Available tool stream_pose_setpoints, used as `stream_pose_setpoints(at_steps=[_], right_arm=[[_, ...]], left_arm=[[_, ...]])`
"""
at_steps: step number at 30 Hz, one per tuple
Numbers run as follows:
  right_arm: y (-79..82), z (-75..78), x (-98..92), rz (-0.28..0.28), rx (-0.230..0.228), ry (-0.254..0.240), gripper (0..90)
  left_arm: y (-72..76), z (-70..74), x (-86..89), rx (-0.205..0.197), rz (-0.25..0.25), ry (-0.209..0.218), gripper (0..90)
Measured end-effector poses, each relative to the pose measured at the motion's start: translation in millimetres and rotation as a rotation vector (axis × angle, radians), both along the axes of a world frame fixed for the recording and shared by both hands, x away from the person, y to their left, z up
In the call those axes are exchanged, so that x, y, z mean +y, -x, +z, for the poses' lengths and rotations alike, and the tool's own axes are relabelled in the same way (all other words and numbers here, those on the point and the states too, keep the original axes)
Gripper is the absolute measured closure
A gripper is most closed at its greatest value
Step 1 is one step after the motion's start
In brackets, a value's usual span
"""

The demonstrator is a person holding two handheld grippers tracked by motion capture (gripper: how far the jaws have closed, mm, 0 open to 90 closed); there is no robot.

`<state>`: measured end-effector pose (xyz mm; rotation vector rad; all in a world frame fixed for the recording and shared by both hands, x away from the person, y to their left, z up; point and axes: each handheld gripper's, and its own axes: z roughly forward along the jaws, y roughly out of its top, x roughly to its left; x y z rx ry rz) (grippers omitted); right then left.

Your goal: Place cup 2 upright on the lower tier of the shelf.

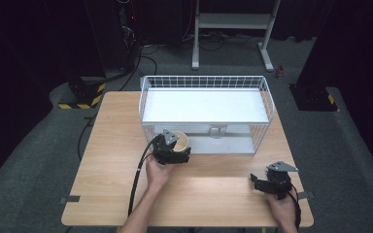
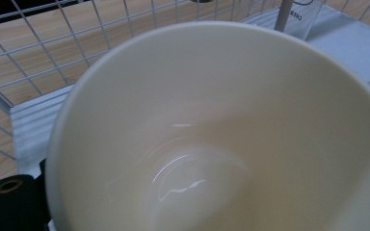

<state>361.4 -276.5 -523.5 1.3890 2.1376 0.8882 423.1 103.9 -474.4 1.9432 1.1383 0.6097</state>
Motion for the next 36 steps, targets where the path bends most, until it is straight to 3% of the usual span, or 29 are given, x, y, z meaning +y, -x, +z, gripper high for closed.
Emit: stream_pose_setpoints(at_steps=[12,18,36], right_arm=[[-0.1,0.0,-0.1,0.001,-0.001,0.001,21.3],[0.0,0.0,0.1,-0.001,0.0,-0.002,21.3],[0.0,0.0,0.1,0.0,0.0,-0.002,21.4]], left_arm=[[-12.9,-9.3,-5.9,0.005,0.017,-0.023,9.4],[-19.1,-12.7,-3.9,0.007,0.017,0.016,9.3],[-21.8,-13.8,-6.7,0.001,0.022,0.027,6.1]])
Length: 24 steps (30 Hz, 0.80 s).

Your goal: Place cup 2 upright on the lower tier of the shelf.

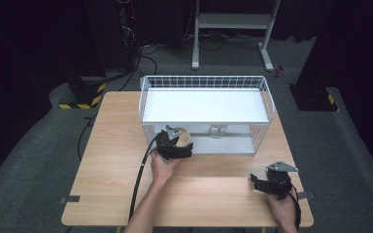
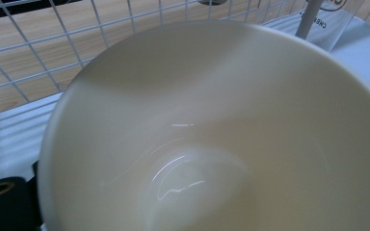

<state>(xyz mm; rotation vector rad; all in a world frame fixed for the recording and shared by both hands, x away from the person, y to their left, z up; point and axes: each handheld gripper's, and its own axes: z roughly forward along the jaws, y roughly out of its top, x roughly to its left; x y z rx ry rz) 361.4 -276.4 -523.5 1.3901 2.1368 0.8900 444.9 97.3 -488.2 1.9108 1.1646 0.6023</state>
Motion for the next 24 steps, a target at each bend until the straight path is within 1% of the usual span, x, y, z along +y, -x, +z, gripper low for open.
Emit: stream_pose_setpoints(at_steps=[1,2,3,5,8,9,11,13,16,19,24], right_arm=[[0.0,0.0,0.0,0.0,0.0,0.0,21.4],[0.0,0.0,0.0,0.0,0.0,0.0,21.4],[0.0,0.0,0.0,0.0,0.0,0.0,21.3],[0.0,0.0,0.0,0.0,0.0,0.0,21.4],[0.0,0.0,0.0,0.0,0.0,0.0,21.4],[0.0,0.0,0.0,0.0,-0.001,0.0,21.4],[0.0,0.0,0.0,0.0,-0.001,0.001,21.4],[0.0,0.0,-0.1,0.001,0.0,0.002,21.4],[0.0,0.0,-0.1,0.001,0.0,0.002,21.4],[0.0,0.0,-0.2,0.001,-0.001,0.003,21.4],[0.0,0.0,-0.1,0.001,0.0,0.002,21.4]], left_arm=[[0.0,0.3,0.5,-0.004,0.011,-0.002,5.4],[-0.3,0.2,0.8,0.0,0.007,0.005,3.9],[-0.2,0.3,1.5,0.013,0.014,0.003,2.8],[-0.1,0.7,1.7,0.008,0.009,-0.001,1.9],[0.9,1.0,2.7,0.022,0.001,-0.003,0.7],[1.4,1.4,2.7,0.023,-0.002,-0.01,0.5],[2.7,2.9,3.6,0.026,-0.006,-0.018,0.3],[3.8,4.6,5.2,0.037,-0.003,-0.016,0.2],[7.0,7.1,6.8,0.041,-0.011,-0.023,0.3],[10.5,6.7,7.8,0.043,-0.011,-0.033,1.1],[16.4,5.1,11.6,0.052,0.004,-0.025,3.3]])
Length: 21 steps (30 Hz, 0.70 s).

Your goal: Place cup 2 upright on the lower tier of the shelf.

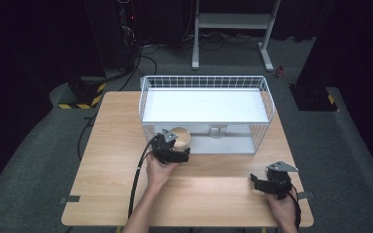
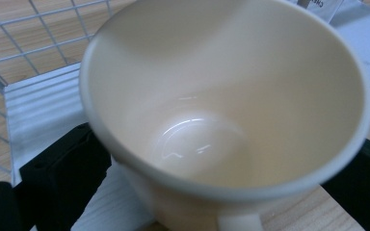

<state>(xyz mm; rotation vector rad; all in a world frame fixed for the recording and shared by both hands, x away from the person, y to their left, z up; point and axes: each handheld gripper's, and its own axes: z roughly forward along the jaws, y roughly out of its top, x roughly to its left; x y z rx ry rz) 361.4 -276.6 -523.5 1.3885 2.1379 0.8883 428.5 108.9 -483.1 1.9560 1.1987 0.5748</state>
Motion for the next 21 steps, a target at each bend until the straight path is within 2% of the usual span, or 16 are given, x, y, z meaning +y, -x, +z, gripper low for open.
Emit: stream_pose_setpoints(at_steps=[5,8,10,13,21], right_arm=[[0.0,0.0,0.0,0.0,0.0,0.0,21.4],[0.1,0.0,0.1,0.0,0.001,-0.001,21.4],[0.0,0.0,-0.1,0.0,-0.001,0.001,21.4],[0.0,0.0,0.0,0.0,0.0,0.0,21.3],[0.0,0.0,0.0,0.0,-0.001,0.0,21.3]], left_arm=[[4.3,-3.0,1.5,0.005,0.004,-0.014,6.6],[6.7,-5.1,1.3,0.007,0.004,-0.005,9.8],[7.0,-5.6,0.4,0.007,0.008,-0.018,9.9],[7.7,-6.5,-0.4,0.003,0.017,-0.011,10.0],[6.6,-5.7,-2.7,0.005,0.03,-0.03,10.0]])
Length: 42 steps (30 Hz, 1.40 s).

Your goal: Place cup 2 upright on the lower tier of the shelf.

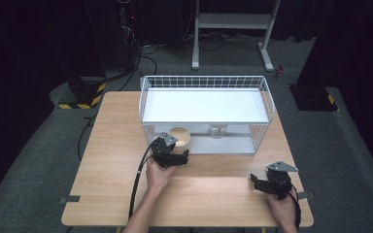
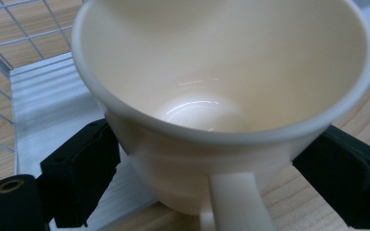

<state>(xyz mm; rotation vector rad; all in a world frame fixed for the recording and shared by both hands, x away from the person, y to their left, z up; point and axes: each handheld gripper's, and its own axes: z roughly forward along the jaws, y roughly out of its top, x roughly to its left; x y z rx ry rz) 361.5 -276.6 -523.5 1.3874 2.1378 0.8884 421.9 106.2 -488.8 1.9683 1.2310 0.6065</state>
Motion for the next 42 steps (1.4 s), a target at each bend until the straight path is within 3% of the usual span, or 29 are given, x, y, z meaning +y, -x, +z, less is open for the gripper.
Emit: stream_pose_setpoints(at_steps=[14,17,22,24,27,30,32,35,42], right_arm=[[0.1,0.1,0.0,0.0,0.001,-0.001,21.3],[0.1,0.1,0.1,0.0,0.001,-0.001,21.3],[0.0,0.0,-0.1,0.0,0.0,0.0,21.3],[0.0,0.1,0.0,0.0,0.001,-0.001,21.3],[0.1,0.0,0.2,-0.002,0.001,-0.002,21.3],[0.1,0.0,0.2,-0.001,0.001,-0.002,21.3],[0.1,0.1,0.2,-0.001,0.001,-0.003,21.3],[0.1,0.0,0.2,-0.001,0.001,-0.002,21.3],[0.1,0.1,0.2,-0.001,0.001,-0.002,21.3]], left_arm=[[-5.6,0.1,-3.5,0.001,0.027,-0.002,10.0],[-10.0,-0.1,-6.7,0.005,0.044,-0.022,10.0],[-17.0,-4.3,-10.2,0.004,0.068,0.01,10.1],[-18.6,-5.3,-10.7,0.005,0.068,-0.008,10.6],[-20.8,-6.7,-14.0,0.018,0.064,-0.035,15.8],[-23.2,-3.9,-15.3,-0.014,0.073,-0.061,28.8],[-26.0,-3.8,-16.8,0.0,0.087,-0.035,26.6],[-30.3,-3.0,-17.0,-0.01,0.077,-0.059,26.8],[-35.3,-8.4,-17.9,-0.002,0.098,-0.024,33.3]])
